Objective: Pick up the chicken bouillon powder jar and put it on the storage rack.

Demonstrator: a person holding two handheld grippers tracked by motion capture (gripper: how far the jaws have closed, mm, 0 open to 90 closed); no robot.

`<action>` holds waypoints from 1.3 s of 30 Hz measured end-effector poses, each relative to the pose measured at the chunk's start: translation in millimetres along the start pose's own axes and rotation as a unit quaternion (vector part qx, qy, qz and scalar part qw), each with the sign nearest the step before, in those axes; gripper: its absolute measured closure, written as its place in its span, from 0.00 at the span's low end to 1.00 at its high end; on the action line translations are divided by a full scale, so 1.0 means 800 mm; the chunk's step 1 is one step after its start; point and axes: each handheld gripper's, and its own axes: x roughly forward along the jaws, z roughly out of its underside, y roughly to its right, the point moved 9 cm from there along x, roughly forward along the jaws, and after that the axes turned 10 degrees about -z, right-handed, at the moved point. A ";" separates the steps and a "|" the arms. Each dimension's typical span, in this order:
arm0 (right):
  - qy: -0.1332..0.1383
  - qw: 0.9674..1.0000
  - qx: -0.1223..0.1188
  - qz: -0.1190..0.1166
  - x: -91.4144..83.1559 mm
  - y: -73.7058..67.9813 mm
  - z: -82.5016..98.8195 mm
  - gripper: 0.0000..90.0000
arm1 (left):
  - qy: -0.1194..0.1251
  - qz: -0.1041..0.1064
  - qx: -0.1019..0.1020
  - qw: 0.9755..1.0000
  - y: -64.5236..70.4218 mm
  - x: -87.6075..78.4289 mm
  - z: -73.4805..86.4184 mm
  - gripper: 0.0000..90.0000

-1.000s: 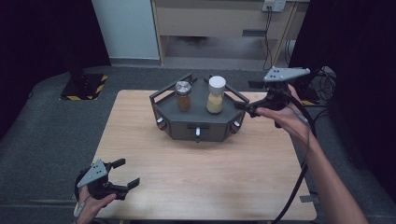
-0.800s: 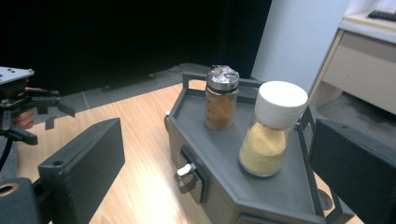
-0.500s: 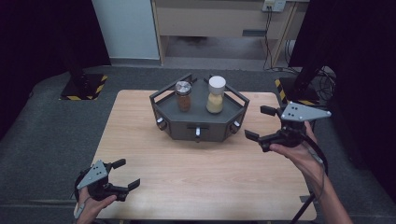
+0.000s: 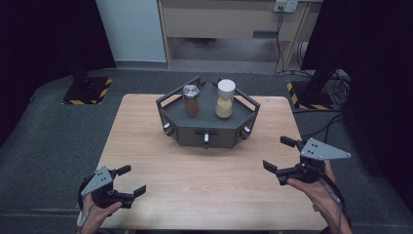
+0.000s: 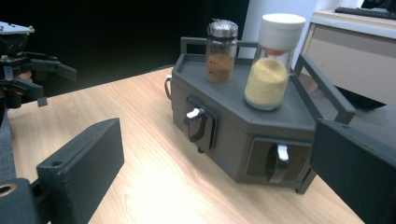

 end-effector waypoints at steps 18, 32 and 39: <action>0.002 0.997 0.022 0.070 -0.006 -0.021 0.104 0.04 | -0.002 -0.003 0.002 1.000 0.000 -0.002 0.002 0.02; 0.009 0.995 0.044 0.092 -0.005 -0.021 0.144 0.05 | 0.003 -0.009 0.007 1.000 0.001 -0.006 0.001 0.02; 0.007 0.994 0.044 0.097 -0.006 -0.021 0.151 0.05 | 0.006 -0.012 0.009 1.000 0.001 -0.007 0.001 0.02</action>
